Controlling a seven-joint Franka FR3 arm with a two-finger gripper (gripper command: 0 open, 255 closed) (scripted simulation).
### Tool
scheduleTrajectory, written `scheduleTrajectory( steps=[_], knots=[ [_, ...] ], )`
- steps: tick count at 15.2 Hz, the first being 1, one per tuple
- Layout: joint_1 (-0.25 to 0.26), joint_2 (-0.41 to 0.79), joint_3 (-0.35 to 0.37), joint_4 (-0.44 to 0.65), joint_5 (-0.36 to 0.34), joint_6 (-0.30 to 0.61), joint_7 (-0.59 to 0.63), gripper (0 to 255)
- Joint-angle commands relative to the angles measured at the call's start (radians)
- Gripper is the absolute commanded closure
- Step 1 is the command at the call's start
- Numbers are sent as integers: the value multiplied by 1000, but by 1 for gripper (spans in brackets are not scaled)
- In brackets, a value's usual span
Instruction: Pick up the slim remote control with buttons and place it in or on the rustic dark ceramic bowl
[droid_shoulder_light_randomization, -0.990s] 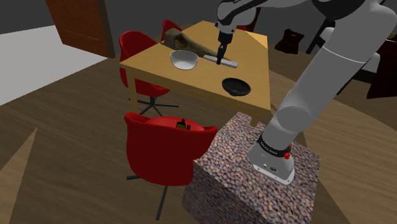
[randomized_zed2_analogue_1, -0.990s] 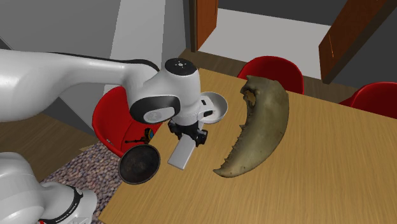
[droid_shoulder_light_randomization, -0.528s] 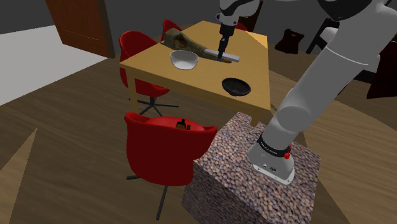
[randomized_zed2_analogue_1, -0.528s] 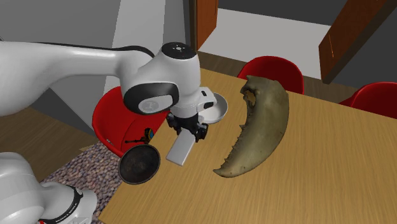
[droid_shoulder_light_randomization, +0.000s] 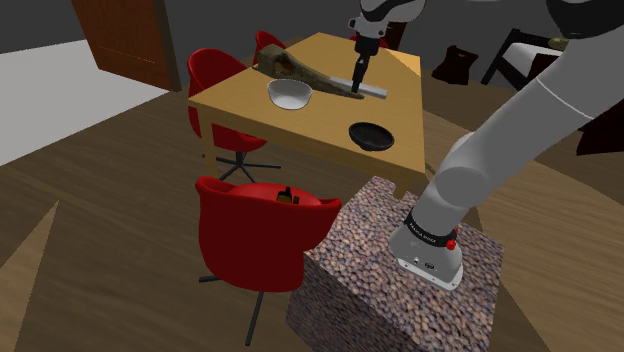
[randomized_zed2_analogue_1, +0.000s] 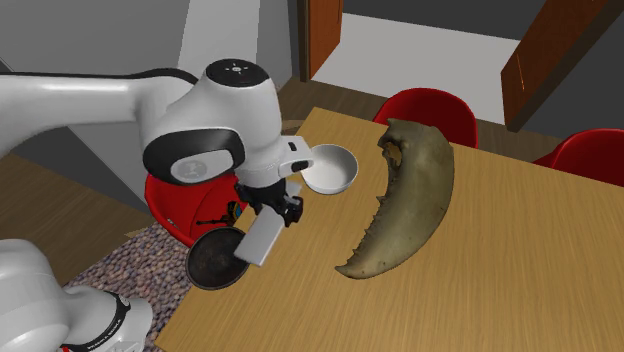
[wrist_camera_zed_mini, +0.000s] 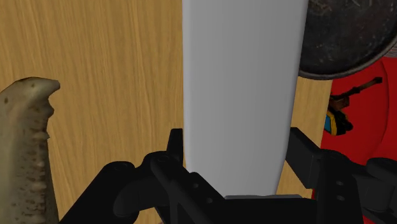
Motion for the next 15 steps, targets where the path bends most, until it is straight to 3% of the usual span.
scheduleTrajectory(
  steps=[1,9,15],
  knots=[
    [-10,-91,18,-80,-32,-9,28,255],
    [-70,-453,103,-351,-93,-104,109,255],
    [-75,-436,87,-421,-107,-18,111,255]
  ],
)
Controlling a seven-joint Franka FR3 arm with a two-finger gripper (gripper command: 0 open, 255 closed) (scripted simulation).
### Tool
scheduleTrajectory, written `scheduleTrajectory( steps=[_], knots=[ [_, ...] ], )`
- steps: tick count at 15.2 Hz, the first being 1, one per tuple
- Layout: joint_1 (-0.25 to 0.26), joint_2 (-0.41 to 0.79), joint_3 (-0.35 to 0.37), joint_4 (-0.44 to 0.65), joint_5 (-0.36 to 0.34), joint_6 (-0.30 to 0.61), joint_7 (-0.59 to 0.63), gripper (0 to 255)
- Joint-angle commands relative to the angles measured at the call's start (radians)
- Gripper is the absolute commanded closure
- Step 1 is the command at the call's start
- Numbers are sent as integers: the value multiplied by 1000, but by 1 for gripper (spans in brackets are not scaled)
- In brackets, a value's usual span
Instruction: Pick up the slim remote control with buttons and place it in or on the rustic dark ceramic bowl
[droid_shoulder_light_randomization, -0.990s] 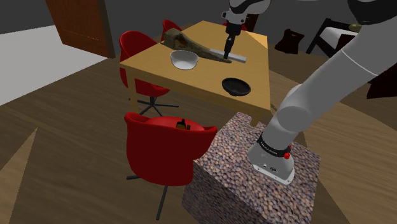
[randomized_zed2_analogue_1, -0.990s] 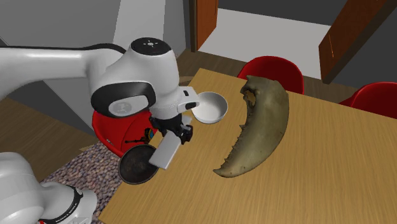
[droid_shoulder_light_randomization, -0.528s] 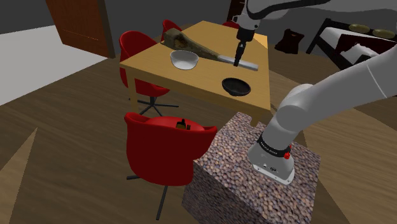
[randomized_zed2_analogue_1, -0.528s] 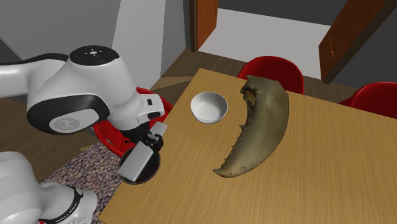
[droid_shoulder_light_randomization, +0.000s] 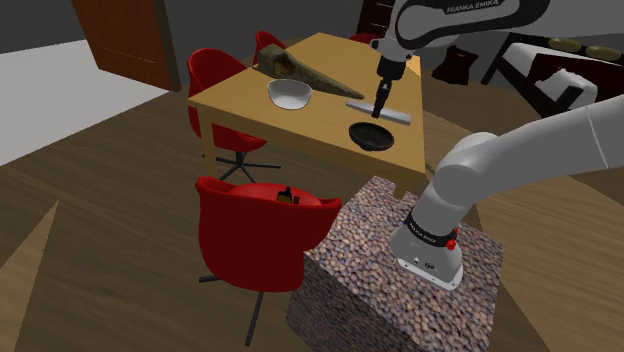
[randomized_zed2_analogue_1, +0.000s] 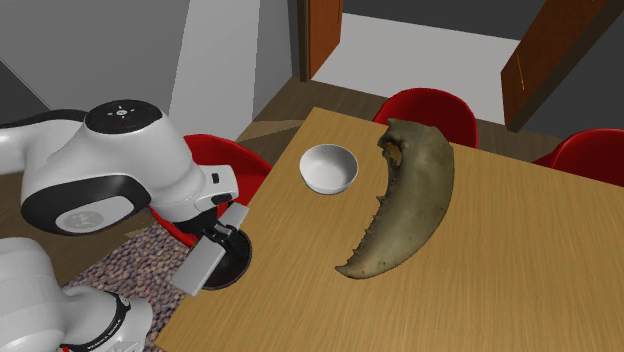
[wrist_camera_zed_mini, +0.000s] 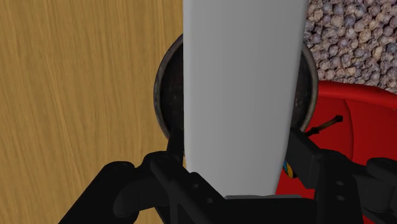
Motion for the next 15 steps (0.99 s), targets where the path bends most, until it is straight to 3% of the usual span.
scheduleTrajectory(
  steps=[1,8,15],
  knots=[
    [-1,5,-4,-24,-4,30,2,255],
    [-6,40,-25,-94,-21,134,5,255],
    [-6,40,-25,-94,-21,134,5,255]
  ],
)
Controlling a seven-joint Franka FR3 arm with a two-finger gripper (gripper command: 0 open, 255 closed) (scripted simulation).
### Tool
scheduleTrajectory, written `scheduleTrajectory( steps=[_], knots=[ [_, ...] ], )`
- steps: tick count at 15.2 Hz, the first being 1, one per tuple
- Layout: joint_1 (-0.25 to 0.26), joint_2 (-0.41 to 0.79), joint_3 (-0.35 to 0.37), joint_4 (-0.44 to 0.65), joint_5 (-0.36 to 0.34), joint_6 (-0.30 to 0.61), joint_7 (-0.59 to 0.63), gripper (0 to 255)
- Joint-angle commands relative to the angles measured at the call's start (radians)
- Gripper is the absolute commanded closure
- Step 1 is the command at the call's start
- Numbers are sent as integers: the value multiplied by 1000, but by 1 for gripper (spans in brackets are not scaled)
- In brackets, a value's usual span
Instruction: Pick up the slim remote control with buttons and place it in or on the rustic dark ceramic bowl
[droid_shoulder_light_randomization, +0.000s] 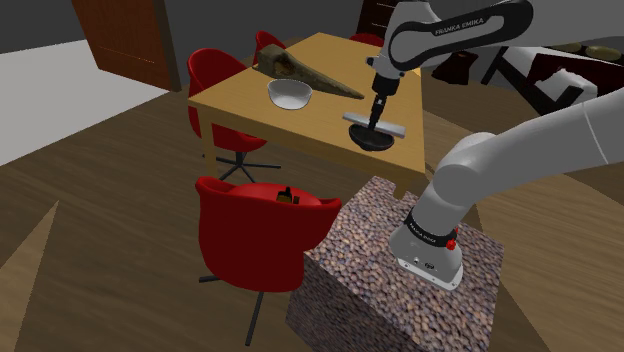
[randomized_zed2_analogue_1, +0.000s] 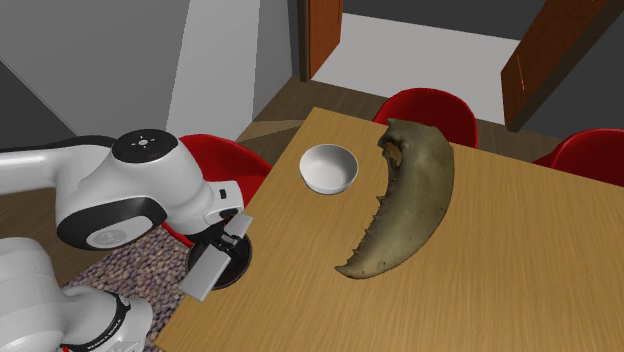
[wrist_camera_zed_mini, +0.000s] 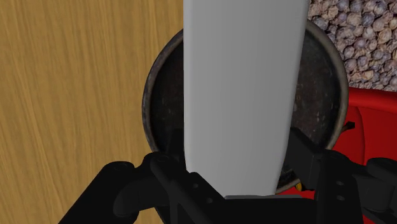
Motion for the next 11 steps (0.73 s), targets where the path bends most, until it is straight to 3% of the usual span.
scheduleTrajectory(
  steps=[1,6,9,11],
  knots=[
    [0,0,0,0,0,0,0,0],
    [0,0,0,0,0,0,0,0],
    [6,-38,24,78,19,-116,-2,0],
    [7,-45,29,101,24,-145,-3,0]
  ],
)
